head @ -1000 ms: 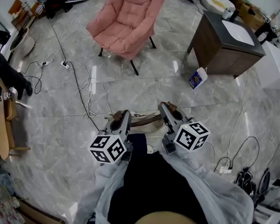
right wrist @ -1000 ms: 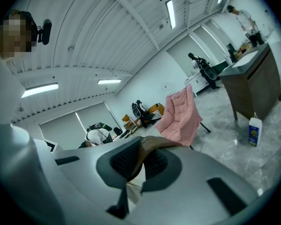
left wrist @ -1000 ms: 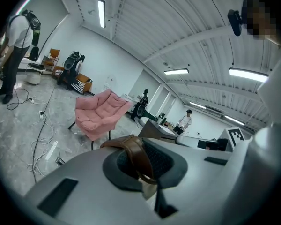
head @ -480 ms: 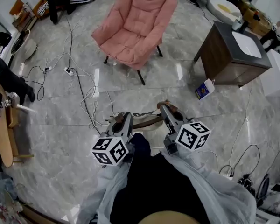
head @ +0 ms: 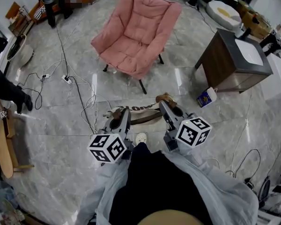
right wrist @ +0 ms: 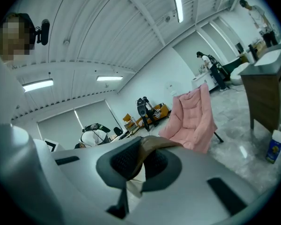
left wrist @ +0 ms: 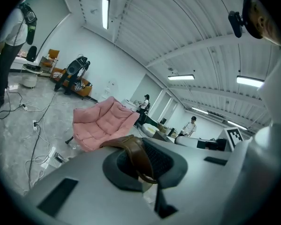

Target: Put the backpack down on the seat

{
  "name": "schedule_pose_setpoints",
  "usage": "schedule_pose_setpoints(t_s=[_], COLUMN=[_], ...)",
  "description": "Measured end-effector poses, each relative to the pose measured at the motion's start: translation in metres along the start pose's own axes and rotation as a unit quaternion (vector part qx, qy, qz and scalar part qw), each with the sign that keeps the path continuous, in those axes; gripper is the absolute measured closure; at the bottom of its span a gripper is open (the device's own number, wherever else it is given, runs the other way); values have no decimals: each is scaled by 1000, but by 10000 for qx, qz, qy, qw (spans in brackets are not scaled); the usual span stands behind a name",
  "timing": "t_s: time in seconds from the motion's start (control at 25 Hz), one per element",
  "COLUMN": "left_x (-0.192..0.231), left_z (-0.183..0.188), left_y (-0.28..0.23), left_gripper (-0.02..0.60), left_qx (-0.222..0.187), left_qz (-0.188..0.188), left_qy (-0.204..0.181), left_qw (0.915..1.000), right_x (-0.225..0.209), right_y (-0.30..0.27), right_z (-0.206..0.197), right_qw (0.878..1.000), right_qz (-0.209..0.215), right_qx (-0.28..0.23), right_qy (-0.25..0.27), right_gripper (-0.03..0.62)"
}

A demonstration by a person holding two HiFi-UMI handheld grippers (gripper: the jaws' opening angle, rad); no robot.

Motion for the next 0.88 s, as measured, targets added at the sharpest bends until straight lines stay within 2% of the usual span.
schedule_pose_setpoints(t_s=[0.36,0.64,0.88], left_x=[41,56,61], left_z=[8,11,4], left_y=[-22,-18,-30], left_gripper=[568,568,568], left_qx=[235,113,100], left_qz=[104,315,407], left_qy=[65,206,285], left_qw=[9996,9992,9987], right_x=[-7,0,-16], right_y=[-54,-72,-84], right_z=[8,9,10], right_qw=[9997,9991,9985], right_qz=[-30,91,140], right_qx=[181,411,498], right_qy=[-174,-70,-188], right_gripper=[586,586,586])
Point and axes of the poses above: the fingertips, and each gripper's own axes: y backward along the fingers, x to its left, z out of its top, the point moved 9 cm from there along y, backward along the fingers, and after that the axes turned 14 degrees about -y, right-handed, at the moved point
